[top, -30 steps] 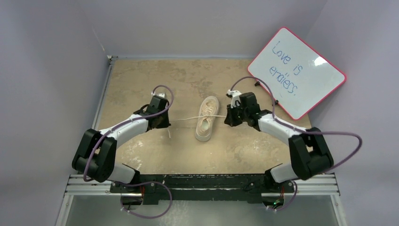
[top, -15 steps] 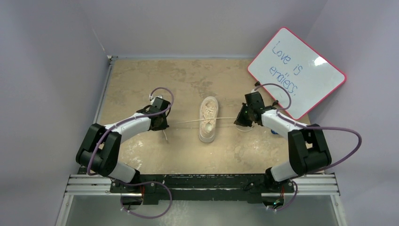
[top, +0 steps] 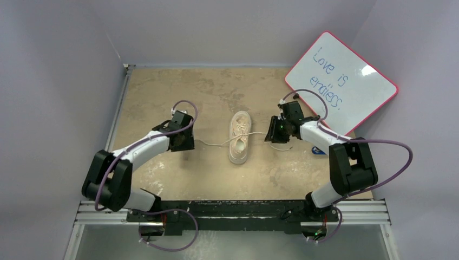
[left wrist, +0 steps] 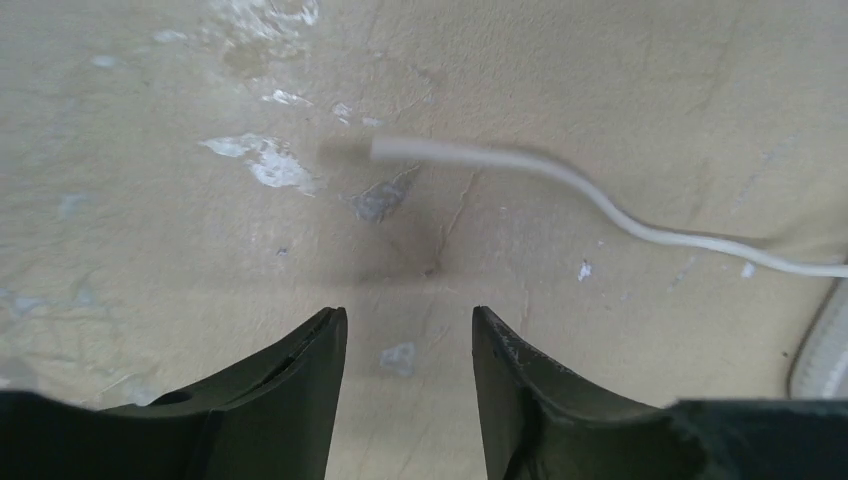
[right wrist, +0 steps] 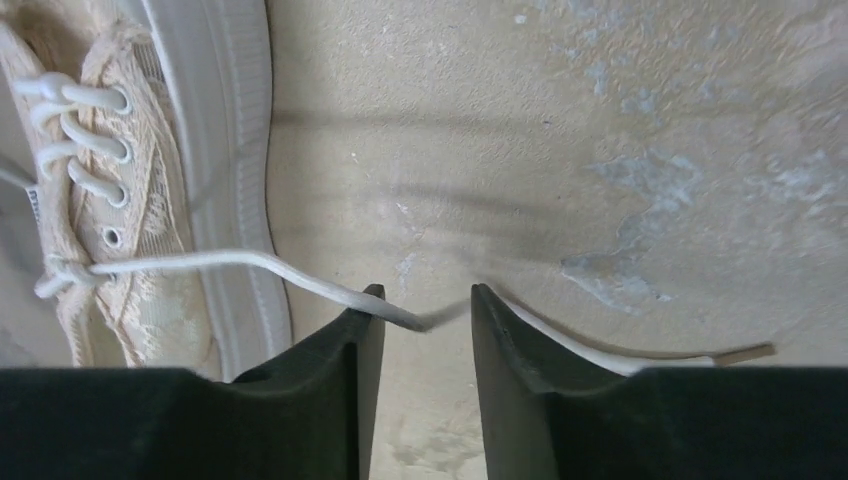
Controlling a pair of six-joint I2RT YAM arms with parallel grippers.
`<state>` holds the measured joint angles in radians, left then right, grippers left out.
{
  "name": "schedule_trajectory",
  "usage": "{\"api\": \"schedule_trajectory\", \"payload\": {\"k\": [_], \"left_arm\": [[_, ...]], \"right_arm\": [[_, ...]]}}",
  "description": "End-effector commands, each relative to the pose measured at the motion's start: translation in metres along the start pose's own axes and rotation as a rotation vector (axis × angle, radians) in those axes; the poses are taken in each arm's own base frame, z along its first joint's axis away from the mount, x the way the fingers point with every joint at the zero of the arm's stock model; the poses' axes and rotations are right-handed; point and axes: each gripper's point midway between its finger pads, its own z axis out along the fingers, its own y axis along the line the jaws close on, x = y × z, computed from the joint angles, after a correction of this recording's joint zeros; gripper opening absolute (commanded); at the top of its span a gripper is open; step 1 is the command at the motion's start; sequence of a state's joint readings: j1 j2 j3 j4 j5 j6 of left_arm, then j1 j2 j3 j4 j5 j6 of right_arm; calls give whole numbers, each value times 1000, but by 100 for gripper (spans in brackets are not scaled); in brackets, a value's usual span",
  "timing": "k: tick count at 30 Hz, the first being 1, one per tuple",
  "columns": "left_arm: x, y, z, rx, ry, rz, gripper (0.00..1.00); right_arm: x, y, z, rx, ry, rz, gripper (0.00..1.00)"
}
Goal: Tie the shoes
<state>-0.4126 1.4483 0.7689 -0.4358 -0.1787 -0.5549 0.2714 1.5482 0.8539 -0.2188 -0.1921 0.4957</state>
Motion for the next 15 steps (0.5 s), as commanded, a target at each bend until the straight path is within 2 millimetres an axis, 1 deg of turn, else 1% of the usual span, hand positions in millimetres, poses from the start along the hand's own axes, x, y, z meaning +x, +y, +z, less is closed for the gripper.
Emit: {"api": "schedule_trajectory", "payload": {"k": [1, 2, 4, 5, 7, 8, 10, 11, 12, 13, 14, 15], "left_arm": [[-55, -2, -56, 35, -198, -1, 56], [-61, 0, -63, 29, -225, 4, 61], [-70, 3, -72, 20, -274, 12, 66], [-74, -1, -74, 48, -303, 27, 68], [-81, -17, -81, 155, -384, 130, 69], [-84, -23, -86, 197, -428, 174, 69], [-91, -31, -97, 243, -499, 259, 69], [-89, -37, -98, 275, -505, 316, 69], [-84, -44, -98, 319, -507, 384, 69], [-76, -52, -97, 367, -504, 459, 68], [-67, -59, -95, 413, -503, 551, 67], [-60, -66, -95, 465, -525, 647, 66]], "right_arm": [[-9, 4, -18, -8, 20, -130, 53], [-10, 2, -20, 8, 34, -144, 61], [-10, -3, -26, 45, 74, -178, 69], [-9, -4, -31, 55, 98, -198, 71], [-9, -2, -39, 46, 110, -240, 73], [-4, 2, -44, 15, 124, -263, 73], [-2, 9, -58, -29, 98, -297, 75], [2, 13, -65, -61, 89, -306, 78], [5, 19, -72, -99, 73, -317, 84], [7, 22, -77, -123, 55, -325, 96], [6, 25, -83, -134, 24, -335, 99], [2, 25, -87, -134, -10, -343, 99]]}}
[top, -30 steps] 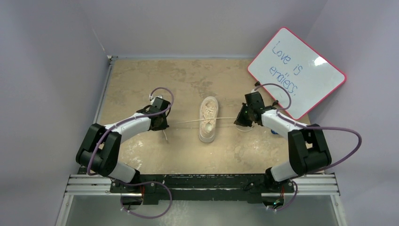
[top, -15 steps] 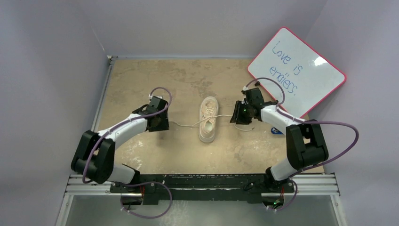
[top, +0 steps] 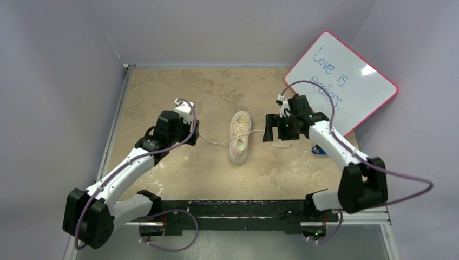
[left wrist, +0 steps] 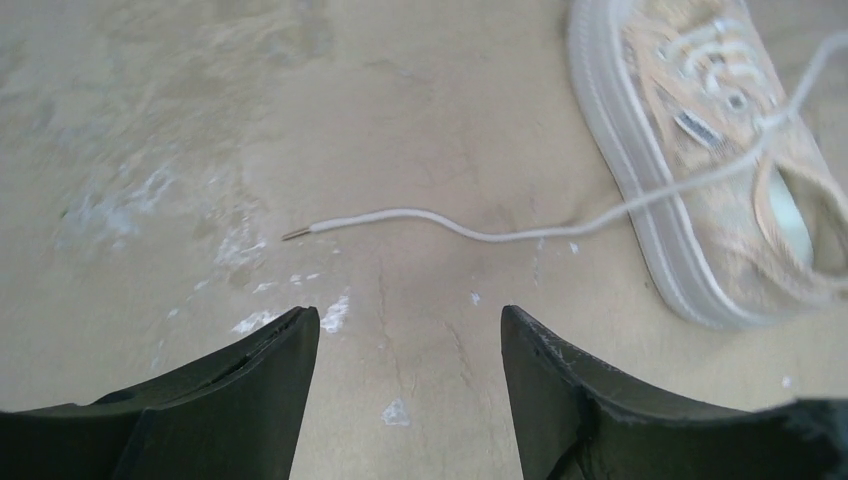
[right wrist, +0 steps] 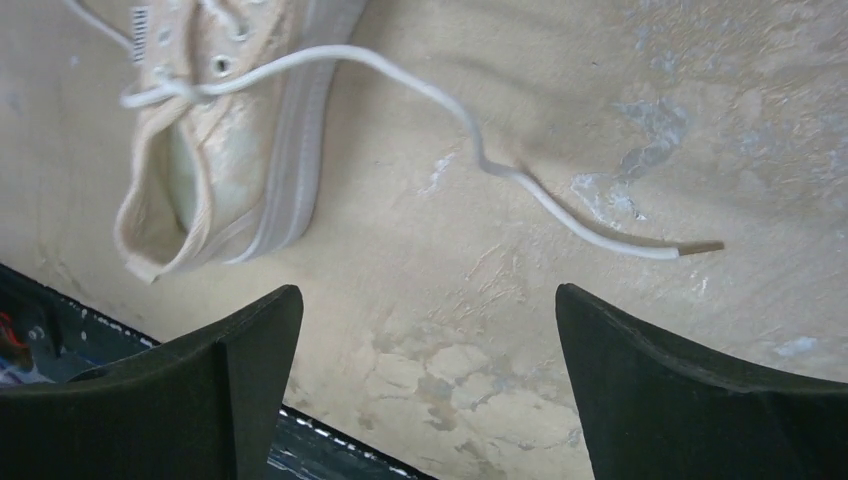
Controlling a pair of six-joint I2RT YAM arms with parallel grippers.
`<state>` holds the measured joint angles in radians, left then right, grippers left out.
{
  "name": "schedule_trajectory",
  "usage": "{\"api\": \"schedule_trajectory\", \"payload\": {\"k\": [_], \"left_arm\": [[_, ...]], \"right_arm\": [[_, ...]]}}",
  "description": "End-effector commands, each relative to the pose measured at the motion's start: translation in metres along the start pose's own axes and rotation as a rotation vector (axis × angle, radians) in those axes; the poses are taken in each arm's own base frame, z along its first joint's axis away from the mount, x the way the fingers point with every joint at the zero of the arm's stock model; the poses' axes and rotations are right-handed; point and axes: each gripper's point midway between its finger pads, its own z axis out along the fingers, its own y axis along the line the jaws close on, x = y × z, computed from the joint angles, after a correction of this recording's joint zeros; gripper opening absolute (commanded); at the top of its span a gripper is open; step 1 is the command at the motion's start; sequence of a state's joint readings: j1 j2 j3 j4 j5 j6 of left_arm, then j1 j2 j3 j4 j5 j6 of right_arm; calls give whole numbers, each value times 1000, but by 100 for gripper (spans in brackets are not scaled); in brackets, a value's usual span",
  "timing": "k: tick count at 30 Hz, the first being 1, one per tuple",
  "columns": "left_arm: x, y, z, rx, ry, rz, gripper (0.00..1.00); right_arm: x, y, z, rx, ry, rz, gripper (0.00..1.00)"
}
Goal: Tie the shoes
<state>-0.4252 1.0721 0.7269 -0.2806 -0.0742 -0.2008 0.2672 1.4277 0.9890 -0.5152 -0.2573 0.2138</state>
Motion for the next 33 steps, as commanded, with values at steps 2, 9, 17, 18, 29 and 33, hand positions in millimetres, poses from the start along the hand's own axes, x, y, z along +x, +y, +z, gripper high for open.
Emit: {"api": "schedule_trajectory", "payload": {"k": [2, 9, 17, 18, 29, 33], "left_arm": [[5, -45, 1, 333, -165, 477, 64], [4, -71, 42, 457, -212, 546, 60], [14, -99, 80, 548, -173, 510, 57], [17, -102, 85, 556, -161, 505, 57], [54, -116, 116, 625, -67, 489, 51], [54, -110, 122, 577, -73, 475, 44]], "right_arm": [[-6, 15, -40, -62, -149, -99, 99], [-19, 29, -77, -91, -220, -156, 99], [-34, 40, -111, -93, -310, -240, 98], [-33, 41, -110, -102, -307, -242, 98], [-25, 31, -96, -79, -283, -280, 96], [-22, 23, -87, -46, -277, -232, 95]]}}
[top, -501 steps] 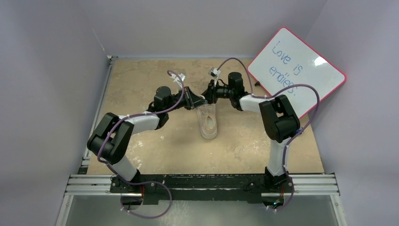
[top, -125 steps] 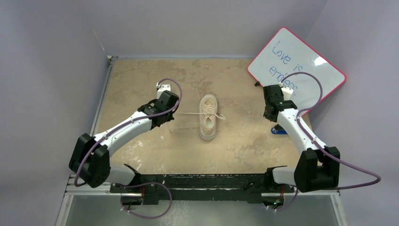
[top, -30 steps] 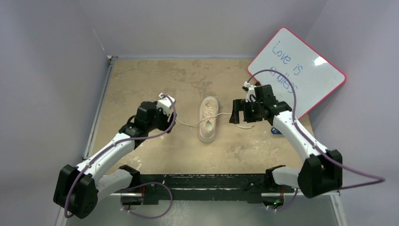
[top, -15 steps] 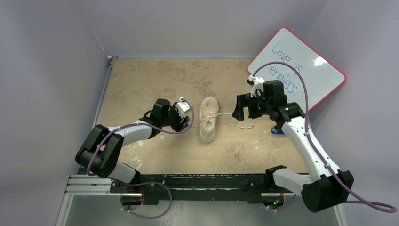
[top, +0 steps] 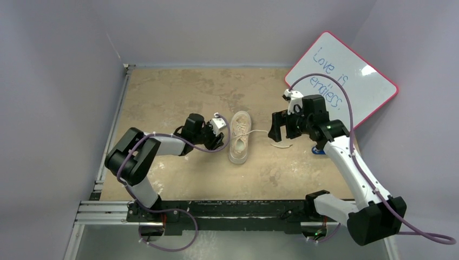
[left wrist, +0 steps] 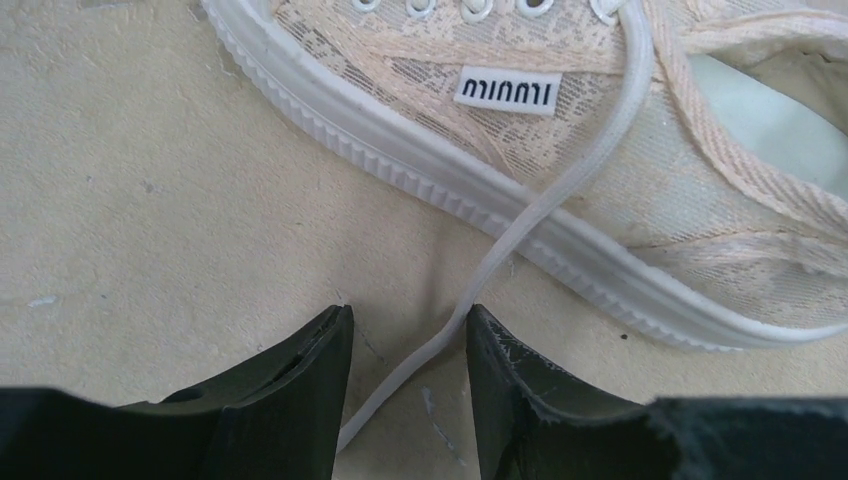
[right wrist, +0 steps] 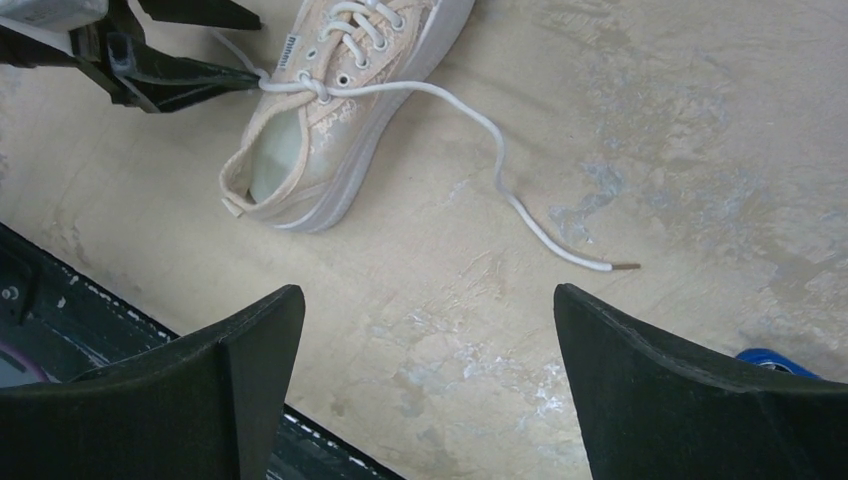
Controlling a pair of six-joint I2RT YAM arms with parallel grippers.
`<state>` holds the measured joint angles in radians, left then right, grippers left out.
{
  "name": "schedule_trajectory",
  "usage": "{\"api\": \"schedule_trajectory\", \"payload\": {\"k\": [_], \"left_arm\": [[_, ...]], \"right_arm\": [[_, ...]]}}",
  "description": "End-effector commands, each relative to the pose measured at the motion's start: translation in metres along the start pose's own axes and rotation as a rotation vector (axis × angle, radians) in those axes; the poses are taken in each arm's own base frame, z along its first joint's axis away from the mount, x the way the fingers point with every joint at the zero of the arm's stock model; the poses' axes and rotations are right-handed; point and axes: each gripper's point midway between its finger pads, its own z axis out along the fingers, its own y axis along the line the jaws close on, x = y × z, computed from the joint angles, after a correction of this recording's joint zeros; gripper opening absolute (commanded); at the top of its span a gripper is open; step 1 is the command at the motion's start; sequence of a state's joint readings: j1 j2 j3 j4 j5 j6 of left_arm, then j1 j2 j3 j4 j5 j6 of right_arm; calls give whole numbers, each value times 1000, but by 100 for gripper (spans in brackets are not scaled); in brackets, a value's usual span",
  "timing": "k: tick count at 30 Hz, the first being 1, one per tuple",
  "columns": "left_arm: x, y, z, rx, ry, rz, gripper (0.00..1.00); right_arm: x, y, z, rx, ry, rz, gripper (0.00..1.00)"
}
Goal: Tie the shoes
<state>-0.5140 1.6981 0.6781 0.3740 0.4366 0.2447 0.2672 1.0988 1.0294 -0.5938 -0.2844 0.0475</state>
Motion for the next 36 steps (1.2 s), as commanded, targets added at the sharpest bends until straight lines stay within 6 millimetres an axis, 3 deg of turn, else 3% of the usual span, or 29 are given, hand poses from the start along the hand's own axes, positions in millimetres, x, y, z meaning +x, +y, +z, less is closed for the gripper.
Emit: {"api": "schedule_trajectory", "payload": {"k": [1, 4, 7, 11, 15, 21, 26, 30, 36], "left_arm": [[-19, 7, 5, -30, -67, 5, 42], [-23, 2, 3, -21, -84, -17, 33], [-25, -4, 0, -5, -94, -31, 14], [-36, -4, -8, -20, -111, -66, 0], [-64, 8, -22, -133, -180, -257, 0], [-93, 0, -38, -146, -305, -435, 0], [-105, -9, -42, -124, -315, -401, 0], [-109, -13, -40, -120, -316, -350, 0], [-123, -14, -39, -100, -352, -301, 0]], "right_arm": [[8, -6, 5, 25, 14, 18, 95], [17, -8, 10, 34, 55, 52, 93], [22, -8, 14, 40, 69, 106, 92], [30, -7, 18, 45, 126, 195, 88], [49, -7, 26, 25, 227, 252, 85], [73, -19, 39, 28, 306, 439, 87], [85, -50, 45, 250, 391, 633, 86], [86, -60, 55, 369, 423, 793, 86], [70, -78, 59, 526, 300, 983, 85]]}}
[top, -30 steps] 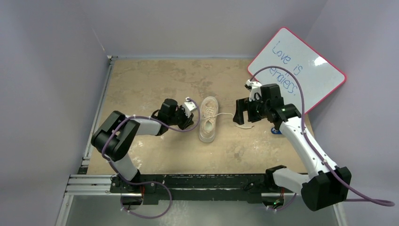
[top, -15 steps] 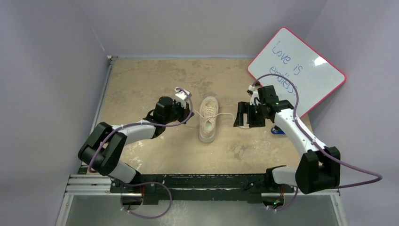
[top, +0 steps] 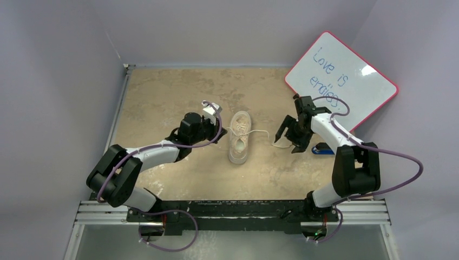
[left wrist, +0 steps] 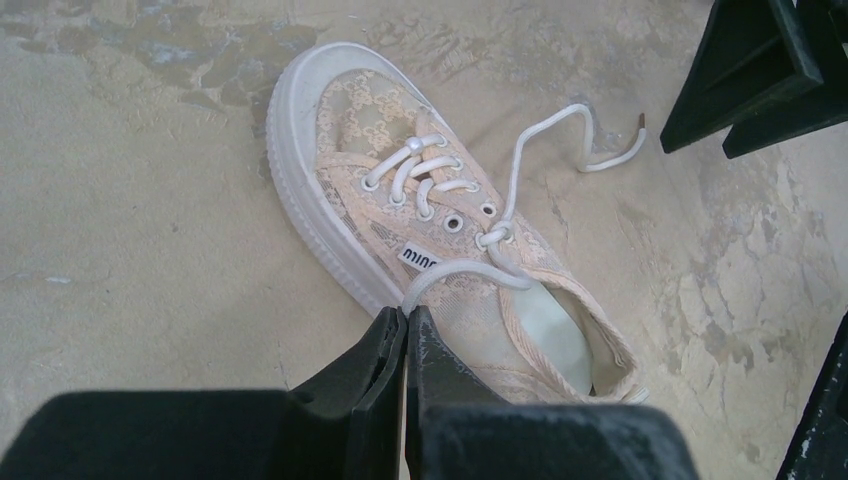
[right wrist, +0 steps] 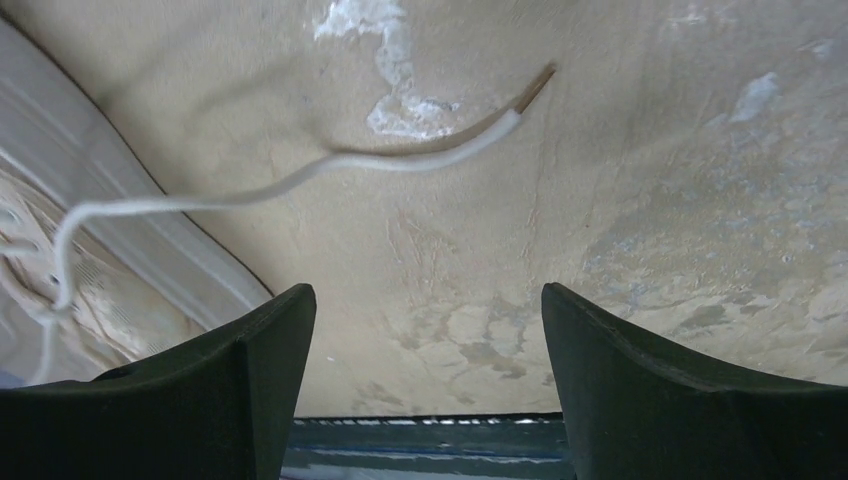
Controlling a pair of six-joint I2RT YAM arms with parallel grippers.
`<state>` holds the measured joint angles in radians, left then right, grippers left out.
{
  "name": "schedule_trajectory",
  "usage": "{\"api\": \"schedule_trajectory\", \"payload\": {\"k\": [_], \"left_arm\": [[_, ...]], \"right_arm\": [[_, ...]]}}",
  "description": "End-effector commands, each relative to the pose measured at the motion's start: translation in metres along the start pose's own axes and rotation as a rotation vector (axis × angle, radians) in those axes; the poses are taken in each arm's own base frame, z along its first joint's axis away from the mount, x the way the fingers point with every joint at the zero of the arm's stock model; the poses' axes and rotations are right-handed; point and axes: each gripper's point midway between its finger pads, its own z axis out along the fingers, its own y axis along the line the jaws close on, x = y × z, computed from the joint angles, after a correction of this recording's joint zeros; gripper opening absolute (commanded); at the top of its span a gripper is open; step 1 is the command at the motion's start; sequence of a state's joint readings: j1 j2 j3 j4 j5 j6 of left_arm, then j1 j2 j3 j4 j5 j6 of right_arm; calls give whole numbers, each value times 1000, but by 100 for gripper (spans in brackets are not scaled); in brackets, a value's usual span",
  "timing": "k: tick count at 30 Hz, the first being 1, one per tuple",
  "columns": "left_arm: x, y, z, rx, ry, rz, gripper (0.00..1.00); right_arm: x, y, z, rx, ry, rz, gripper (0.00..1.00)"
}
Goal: Tie the shoes
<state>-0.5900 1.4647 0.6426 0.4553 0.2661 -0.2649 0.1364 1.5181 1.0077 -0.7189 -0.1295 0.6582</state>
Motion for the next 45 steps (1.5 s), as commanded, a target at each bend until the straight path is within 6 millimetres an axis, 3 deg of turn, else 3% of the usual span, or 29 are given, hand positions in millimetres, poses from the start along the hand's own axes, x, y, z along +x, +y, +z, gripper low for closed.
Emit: {"api": "schedule_trajectory", "payload": {"k": [1, 6, 11, 20, 30, 36, 41, 42, 45], "left_arm": [[-38, -14, 4, 50, -106, 73, 0], [-47, -22, 10, 73, -124, 111, 0], [-54, -26, 15, 96, -149, 126, 0], [-53, -40, 20, 146, -168, 124, 0], [-53, -44, 23, 185, -187, 170, 0], [-53, -43, 27, 191, -193, 190, 0], [-53, -43, 32, 193, -190, 203, 0], [-52, -42, 33, 195, -188, 203, 0], [-52, -45, 36, 214, -188, 200, 0]], "right_arm": [[-25, 8, -16, 33, -117, 260, 84], [-42, 11, -9, 90, -144, 429, 80], [-40, 13, 4, 123, -119, 548, 76], [-27, -4, 30, 241, -87, 714, 72], [-22, -17, 43, 340, -87, 810, 64], [-26, -20, 45, 365, -108, 812, 41], [-37, -12, 39, 320, -129, 778, 9], [-42, -8, 38, 296, -139, 752, 0], [-77, 10, 25, 191, -254, 590, 0]]}}
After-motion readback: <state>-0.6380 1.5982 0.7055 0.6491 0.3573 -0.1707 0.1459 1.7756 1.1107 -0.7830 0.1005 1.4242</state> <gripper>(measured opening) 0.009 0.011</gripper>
